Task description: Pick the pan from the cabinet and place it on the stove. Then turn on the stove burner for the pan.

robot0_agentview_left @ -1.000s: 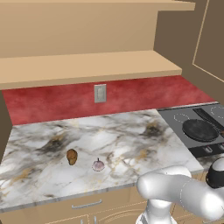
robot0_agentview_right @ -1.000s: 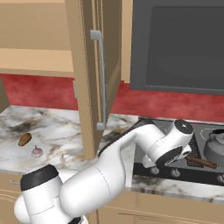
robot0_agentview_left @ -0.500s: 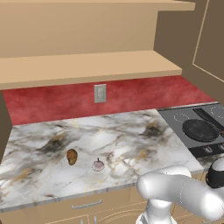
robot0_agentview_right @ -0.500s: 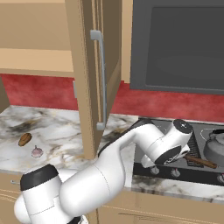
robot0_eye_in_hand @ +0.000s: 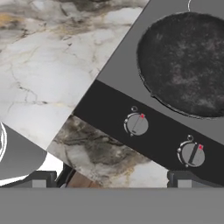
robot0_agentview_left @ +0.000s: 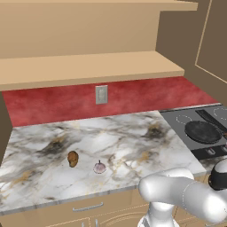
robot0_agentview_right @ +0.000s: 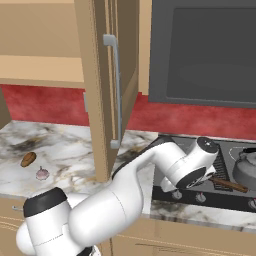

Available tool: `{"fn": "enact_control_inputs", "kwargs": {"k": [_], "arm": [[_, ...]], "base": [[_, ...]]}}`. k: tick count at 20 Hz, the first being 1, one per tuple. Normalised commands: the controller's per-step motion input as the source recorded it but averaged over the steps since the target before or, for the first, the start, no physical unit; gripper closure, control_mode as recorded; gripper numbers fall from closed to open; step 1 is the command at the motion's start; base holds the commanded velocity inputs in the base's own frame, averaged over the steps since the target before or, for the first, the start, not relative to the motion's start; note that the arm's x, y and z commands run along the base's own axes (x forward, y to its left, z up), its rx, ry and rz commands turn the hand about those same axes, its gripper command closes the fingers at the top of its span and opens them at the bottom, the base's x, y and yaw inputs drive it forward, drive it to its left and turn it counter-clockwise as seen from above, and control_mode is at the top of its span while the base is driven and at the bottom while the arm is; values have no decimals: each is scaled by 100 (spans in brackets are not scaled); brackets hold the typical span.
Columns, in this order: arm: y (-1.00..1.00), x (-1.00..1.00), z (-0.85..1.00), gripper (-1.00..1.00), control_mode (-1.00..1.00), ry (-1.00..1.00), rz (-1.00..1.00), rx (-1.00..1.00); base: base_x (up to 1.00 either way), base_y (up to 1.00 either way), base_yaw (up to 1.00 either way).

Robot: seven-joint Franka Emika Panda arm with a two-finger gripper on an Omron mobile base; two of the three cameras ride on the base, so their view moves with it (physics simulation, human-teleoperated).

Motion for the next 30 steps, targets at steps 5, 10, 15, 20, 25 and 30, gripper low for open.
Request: {"fn": "enact_control_inputs", "kwargs": {"k": [5,10,15,20,25,30], "arm": [[0,8,-8,-100,-100,0,0,0],[0,2,-17,-100,-100,0,-1,0],[0,0,-18,-100,-100,0,-4,0],[0,1,-14,-100,-100,0,-8,0],[0,0,-7,-100,-100,0,-10,0],[0,0,0,-100,-100,1,-12,0]], "base": [[0,0,0],[0,0,0],[0,0,0],[0,0,0],[0,0,0],[0,0,0]]}}
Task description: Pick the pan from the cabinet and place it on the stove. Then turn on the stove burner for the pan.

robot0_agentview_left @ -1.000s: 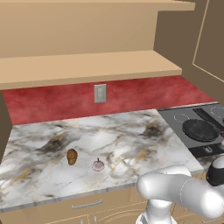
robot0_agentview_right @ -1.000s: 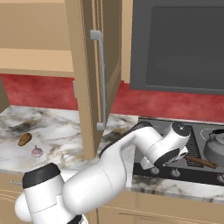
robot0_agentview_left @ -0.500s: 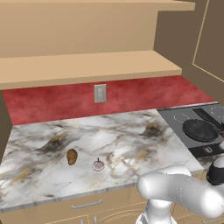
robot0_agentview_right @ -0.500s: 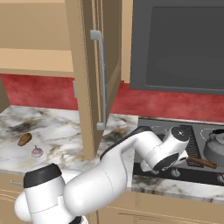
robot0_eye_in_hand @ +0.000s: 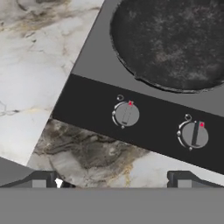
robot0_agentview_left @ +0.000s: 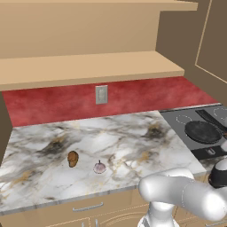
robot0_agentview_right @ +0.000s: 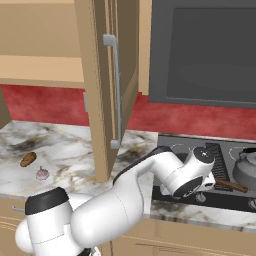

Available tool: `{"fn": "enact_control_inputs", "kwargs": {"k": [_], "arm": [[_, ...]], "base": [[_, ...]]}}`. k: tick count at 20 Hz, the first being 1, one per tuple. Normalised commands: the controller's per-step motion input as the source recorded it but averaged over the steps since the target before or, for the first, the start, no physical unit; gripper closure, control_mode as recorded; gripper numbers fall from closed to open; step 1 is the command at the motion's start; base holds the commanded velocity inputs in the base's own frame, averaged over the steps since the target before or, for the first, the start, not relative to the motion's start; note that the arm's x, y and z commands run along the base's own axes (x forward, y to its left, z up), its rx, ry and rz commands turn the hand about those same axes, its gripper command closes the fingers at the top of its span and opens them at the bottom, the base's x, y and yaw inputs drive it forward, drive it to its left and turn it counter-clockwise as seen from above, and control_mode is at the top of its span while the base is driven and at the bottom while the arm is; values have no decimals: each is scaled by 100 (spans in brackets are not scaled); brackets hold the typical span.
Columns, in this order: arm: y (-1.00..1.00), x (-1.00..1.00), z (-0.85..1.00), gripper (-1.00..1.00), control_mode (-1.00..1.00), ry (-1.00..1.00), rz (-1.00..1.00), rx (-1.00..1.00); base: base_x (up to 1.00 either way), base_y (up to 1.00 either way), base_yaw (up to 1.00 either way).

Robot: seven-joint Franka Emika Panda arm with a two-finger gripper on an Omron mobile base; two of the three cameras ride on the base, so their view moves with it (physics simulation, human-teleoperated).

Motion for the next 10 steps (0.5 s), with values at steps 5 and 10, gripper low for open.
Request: {"fn": "enact_control_inputs", "kwargs": {"k": [5,10], "arm": [[0,0,0,-100,-100,2,-12,0],[0,0,0,-100,-100,3,-12,0]], "base": [[0,0,0],[0,0,0]]}}
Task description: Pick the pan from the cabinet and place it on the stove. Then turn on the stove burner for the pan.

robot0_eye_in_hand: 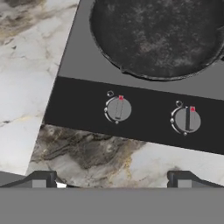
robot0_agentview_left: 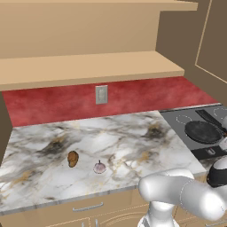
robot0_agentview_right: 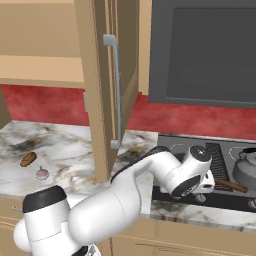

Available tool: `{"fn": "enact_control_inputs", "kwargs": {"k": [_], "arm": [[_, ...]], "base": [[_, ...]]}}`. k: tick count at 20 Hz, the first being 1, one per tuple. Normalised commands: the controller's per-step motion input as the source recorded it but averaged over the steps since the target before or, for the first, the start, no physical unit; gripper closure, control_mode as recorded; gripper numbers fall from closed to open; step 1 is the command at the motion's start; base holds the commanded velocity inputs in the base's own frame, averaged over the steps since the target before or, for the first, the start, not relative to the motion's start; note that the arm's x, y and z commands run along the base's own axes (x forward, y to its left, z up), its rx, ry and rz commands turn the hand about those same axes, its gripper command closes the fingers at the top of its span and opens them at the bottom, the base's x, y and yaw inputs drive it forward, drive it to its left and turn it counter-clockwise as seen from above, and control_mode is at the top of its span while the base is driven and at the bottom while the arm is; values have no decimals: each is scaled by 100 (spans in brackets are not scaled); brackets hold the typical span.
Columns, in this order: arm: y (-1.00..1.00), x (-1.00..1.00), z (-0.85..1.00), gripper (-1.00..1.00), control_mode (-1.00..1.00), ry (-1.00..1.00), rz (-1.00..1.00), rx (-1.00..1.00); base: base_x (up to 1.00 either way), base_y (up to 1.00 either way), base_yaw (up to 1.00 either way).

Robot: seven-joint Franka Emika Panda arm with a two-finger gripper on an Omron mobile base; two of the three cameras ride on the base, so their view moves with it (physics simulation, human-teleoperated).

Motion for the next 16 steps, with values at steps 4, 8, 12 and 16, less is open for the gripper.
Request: {"fn": "enact_control_inputs", "kwargs": {"k": [4,8,12,16], "arm": [[0,0,0,-100,-100,2,-11,0],[0,0,0,-100,-100,1,-11,0],[0,-4,0,-100,-100,0,-10,0],[0,-12,0,-100,-100,0,-9,0]], "base": [[0,0,0],[0,0,0],[0,0,0],[0,0,0]]}}
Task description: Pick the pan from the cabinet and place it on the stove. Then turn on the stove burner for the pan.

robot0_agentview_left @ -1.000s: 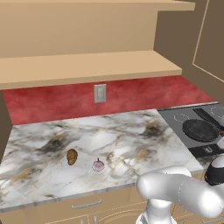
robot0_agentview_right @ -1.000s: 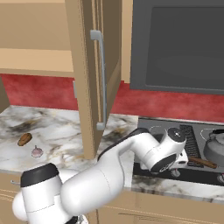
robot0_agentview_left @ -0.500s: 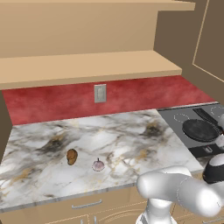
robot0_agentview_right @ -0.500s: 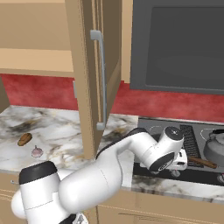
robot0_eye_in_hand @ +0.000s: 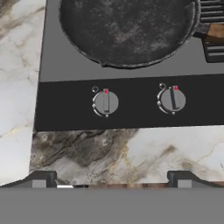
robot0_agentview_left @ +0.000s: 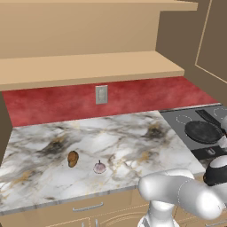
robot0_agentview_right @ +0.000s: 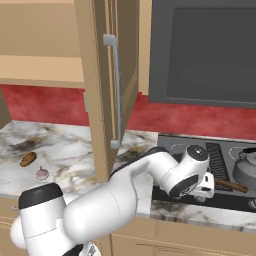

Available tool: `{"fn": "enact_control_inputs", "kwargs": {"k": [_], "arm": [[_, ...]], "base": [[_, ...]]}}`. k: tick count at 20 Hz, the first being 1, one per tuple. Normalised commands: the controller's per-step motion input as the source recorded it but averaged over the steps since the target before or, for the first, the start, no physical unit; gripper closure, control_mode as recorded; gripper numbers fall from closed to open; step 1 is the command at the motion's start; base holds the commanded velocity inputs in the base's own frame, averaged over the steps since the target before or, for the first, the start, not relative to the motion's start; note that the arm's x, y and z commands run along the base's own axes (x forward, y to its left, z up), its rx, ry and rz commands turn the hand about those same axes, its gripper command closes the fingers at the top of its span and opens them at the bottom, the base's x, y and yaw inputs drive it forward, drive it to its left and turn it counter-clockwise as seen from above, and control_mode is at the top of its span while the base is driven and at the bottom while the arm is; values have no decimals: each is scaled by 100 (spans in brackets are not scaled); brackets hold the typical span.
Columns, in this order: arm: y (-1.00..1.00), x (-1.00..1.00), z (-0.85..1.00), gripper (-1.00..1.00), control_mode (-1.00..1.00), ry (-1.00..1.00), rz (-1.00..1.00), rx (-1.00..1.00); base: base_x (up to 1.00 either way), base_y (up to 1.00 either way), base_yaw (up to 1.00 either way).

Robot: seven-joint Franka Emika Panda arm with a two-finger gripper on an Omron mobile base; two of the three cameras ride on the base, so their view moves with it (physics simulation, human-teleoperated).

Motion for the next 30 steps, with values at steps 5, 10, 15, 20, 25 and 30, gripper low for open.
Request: {"fn": "enact_control_inputs", "kwargs": {"k": [5,10,15,20,25,30], "arm": [[0,-19,0,-100,-100,0,-8,0],[0,-10,0,-100,-100,0,-6,0],[-4,-3,0,-100,-100,0,-1,0],[-2,0,0,-100,-100,0,0,0],[-3,6,0,-100,-100,0,1,2],[0,20,0,-100,-100,0,5,5]], "base": [[0,0,0],[0,0,0],[0,0,0],[0,0,0],[0,0,0],[0,0,0]]}}
